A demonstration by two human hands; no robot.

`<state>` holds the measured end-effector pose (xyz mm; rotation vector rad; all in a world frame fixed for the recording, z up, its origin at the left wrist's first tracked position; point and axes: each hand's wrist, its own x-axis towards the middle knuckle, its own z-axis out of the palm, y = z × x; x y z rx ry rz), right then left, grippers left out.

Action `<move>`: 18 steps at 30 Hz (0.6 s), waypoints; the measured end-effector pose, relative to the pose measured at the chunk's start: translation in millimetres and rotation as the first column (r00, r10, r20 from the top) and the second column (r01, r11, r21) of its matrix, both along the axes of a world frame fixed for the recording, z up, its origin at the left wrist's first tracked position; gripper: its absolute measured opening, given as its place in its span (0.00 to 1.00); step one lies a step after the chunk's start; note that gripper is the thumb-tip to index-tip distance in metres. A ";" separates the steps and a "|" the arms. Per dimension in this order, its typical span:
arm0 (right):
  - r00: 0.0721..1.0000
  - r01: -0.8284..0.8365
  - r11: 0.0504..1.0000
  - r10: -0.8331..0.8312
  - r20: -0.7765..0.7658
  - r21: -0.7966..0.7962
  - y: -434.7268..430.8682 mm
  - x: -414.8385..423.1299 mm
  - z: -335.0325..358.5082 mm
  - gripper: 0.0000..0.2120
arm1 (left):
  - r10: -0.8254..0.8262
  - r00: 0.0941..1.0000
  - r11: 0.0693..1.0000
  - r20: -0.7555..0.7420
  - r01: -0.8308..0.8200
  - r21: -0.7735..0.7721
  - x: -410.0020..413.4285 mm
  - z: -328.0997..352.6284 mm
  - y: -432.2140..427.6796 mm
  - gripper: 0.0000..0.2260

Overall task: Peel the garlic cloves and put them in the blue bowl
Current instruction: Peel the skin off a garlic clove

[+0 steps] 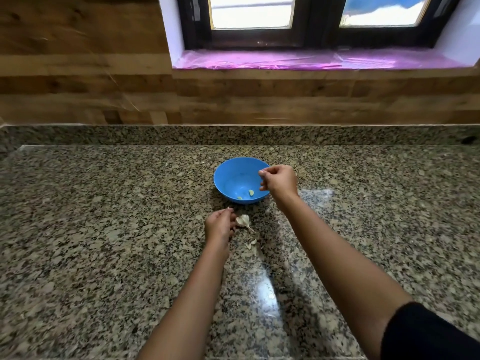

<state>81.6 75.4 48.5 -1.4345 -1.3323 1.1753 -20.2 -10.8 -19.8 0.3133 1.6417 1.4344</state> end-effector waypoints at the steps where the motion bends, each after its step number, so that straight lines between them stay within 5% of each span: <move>1: 1.000 0.006 1.000 -0.006 -0.007 -0.009 0.3 -1.7 -1.3 0.04 | -0.006 1.000 1.000 -0.001 0.006 0.003 -1.3 0.5 -1.0 0.05; 6: 1.000 -0.004 0.997 0.005 0.012 -0.073 -28.0 9.6 -21.5 0.09 | -0.064 0.997 0.998 -0.034 0.065 0.025 -3.9 -5.2 -13.3 0.03; 9: 0.997 -0.022 0.997 0.027 0.077 -0.072 -49.4 20.0 -36.3 0.11 | -0.172 0.962 0.985 -0.213 0.174 -0.013 -0.3 -11.9 -24.6 0.02; 13: 0.984 -0.052 0.994 0.068 0.162 -0.100 -65.5 28.1 -51.3 0.10 | -0.396 0.751 0.916 -0.528 0.360 -0.176 6.1 -17.8 -37.8 0.03; 18: 0.976 -0.065 0.986 0.095 0.198 -0.152 -72.9 35.3 -60.2 0.01 | -0.502 0.479 0.849 -0.720 0.432 -0.305 17.0 -23.2 -37.2 0.14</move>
